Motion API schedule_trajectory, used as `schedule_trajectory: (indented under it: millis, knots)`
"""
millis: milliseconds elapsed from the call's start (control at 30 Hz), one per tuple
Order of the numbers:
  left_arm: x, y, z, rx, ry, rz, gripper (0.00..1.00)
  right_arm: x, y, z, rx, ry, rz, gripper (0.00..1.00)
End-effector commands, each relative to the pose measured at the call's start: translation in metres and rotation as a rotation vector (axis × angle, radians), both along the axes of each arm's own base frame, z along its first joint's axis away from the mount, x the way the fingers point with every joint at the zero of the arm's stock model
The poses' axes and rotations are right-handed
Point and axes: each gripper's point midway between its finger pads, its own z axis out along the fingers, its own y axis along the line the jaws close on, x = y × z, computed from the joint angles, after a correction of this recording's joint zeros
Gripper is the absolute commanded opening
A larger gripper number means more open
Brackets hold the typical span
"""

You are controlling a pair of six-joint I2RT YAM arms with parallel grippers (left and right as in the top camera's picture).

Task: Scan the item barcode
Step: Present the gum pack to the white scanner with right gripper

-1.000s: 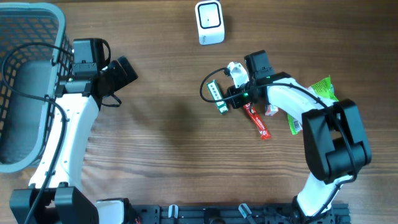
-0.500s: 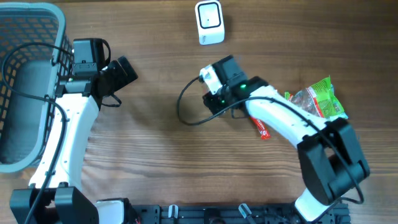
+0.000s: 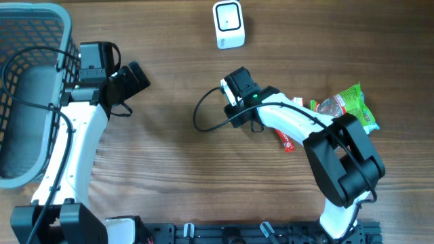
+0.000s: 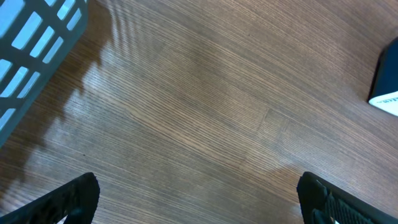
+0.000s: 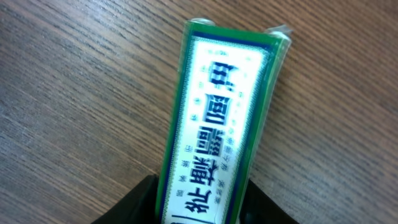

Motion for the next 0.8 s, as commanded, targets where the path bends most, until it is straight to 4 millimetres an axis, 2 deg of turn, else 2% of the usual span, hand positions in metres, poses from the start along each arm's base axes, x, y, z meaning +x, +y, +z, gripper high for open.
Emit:
schedule_trajectory:
  millis: [0,133,267,333,400,467,533,600,700,733,767]
  knots:
    - [0.003,0.003,0.008,0.005,-0.021,0.009,1.00,-0.017,-0.008,-0.021,-0.032,0.084,-0.002,0.33]
    - [0.003,0.003,0.008,0.005,-0.021,0.009,1.00,-0.019,-0.008,-0.021,-0.035,0.092,0.001,0.07]
    - [0.003,0.003,0.008,0.005,-0.021,0.009,1.00,-0.016,-0.007,-0.018,-0.027,0.084,-0.003,0.04]
    - [0.003,0.003,0.008,0.005,-0.021,0.009,1.00,-0.017,0.005,0.002,0.041,0.091,0.018,0.04]
    - [0.003,0.003,0.008,0.005,-0.021,0.009,1.00,-0.013,0.022,0.040,0.147,0.070,0.039,0.05]
    - [0.003,0.003,0.008,0.005,-0.021,0.009,1.00,-0.008,0.034,0.088,0.249,0.050,0.021,0.04]
    - [0.003,0.003,0.008,0.005,-0.021,0.009,1.00,-0.013,0.045,0.133,0.334,0.091,0.063,0.04]
    - [0.003,0.003,0.008,0.005,-0.021,0.009,1.00,-0.018,0.056,0.191,0.465,0.146,0.123,0.04]
    - [0.003,0.003,0.008,0.005,-0.021,0.009,1.00,0.000,0.060,0.262,0.675,0.113,0.135,0.04]
    - [0.003,0.003,0.008,0.005,-0.021,0.009,1.00,0.014,0.054,0.287,0.751,0.096,0.080,0.04]
    - [0.003,0.003,0.008,0.005,-0.021,0.009,1.00,0.022,0.051,0.304,0.815,0.082,0.070,0.04]
